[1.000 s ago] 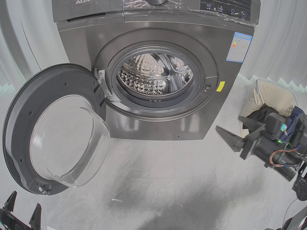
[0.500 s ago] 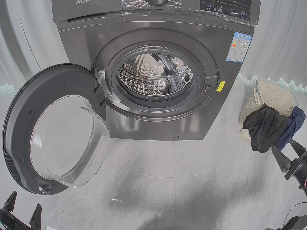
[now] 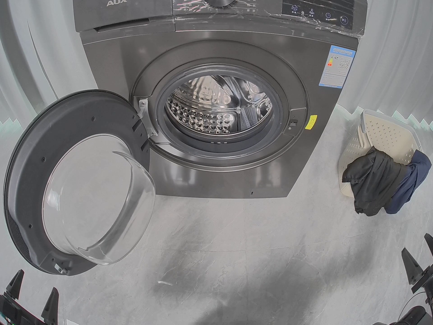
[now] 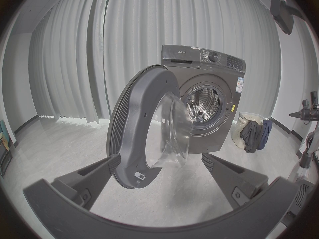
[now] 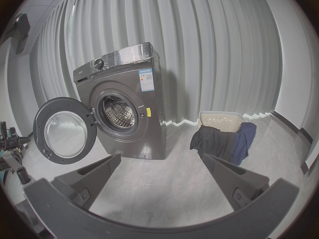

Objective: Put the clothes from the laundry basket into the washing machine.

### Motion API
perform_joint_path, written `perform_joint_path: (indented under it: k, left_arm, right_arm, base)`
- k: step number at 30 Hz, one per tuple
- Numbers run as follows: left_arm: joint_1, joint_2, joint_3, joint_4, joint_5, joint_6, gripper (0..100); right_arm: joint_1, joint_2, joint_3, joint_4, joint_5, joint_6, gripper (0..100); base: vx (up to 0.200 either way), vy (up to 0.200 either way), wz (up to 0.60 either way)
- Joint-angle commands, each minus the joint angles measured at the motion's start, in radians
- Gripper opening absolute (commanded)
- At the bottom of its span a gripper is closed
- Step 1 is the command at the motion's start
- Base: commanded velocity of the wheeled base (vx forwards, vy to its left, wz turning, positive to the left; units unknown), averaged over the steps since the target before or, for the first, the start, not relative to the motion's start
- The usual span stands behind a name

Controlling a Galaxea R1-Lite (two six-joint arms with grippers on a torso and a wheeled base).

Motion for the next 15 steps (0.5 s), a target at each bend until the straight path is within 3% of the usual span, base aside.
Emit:
perform_joint_path:
  k: [1, 5, 9, 10, 15]
  left_arm:
    - [0.000, -0.018, 0.016, 0.000, -0.001, 0.000, 100]
    - [0.000, -0.018, 0.016, 0.000, -0.001, 0.000, 100]
    - [0.000, -0.018, 0.016, 0.000, -0.001, 0.000, 100]
    - [-0.002, -0.018, 0.016, 0.000, -0.001, -0.002, 100]
    - [0.000, -0.018, 0.016, 0.000, 0.004, -0.003, 100]
  right_arm:
    - [-0.061, -0.264, 0.018, 0.146, 0.017, -0.022, 100]
    - [-0.131, -0.378, 0.018, 0.289, 0.104, -0.042, 100]
    - [-0.130, -0.378, 0.018, 0.284, 0.088, -0.039, 100]
    - [-0.130, -0.378, 0.018, 0.351, 0.045, -0.039, 100]
    - [-0.131, -0.378, 0.016, 0.348, 0.051, -0.056, 100]
  base:
    - [0.000, 0.000, 0.00]
    - [0.000, 0.000, 0.00]
    - [0.000, 0.000, 0.00]
    - [0.000, 0.000, 0.00]
    - [0.000, -0.040, 0.00]
